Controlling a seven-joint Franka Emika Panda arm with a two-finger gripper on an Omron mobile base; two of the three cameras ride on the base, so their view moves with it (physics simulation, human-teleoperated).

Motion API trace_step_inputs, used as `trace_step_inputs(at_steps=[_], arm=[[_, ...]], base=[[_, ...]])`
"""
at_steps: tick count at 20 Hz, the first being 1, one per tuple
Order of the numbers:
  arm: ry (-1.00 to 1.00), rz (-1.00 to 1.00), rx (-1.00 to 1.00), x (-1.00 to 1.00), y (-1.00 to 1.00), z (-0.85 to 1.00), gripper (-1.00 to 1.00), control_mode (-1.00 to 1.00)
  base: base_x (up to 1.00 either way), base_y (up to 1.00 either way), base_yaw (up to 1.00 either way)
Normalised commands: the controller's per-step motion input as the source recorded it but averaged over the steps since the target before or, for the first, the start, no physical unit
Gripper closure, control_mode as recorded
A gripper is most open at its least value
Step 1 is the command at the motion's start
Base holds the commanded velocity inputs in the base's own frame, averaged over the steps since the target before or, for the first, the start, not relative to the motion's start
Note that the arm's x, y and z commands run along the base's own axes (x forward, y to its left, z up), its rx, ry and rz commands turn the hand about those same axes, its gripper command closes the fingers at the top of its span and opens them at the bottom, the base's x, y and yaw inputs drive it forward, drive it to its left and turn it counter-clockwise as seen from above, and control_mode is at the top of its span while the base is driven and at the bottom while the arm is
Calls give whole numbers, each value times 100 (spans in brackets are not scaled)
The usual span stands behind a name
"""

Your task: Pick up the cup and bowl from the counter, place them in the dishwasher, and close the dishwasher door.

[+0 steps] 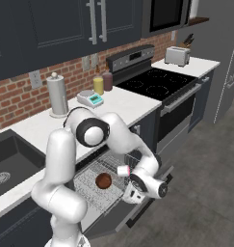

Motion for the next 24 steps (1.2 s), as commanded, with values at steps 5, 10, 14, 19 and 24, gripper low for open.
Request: trace_step_inputs(at_steps=[5, 10, 14, 19, 24], arm=[[8, -9, 27, 0, -100, -6, -100, -100], [1, -7, 22, -8, -100, -53, -100, -100], [0, -6, 19, -13, -99, -79, -100, -100], [0, -4, 19, -17, -78, -84, -100, -100], [-3, -1, 14, -6, -29, -83, -100, -100]], base=[[0, 0, 0], [0, 0, 0], [0, 0, 0], [0, 0, 0], [0, 0, 0]])
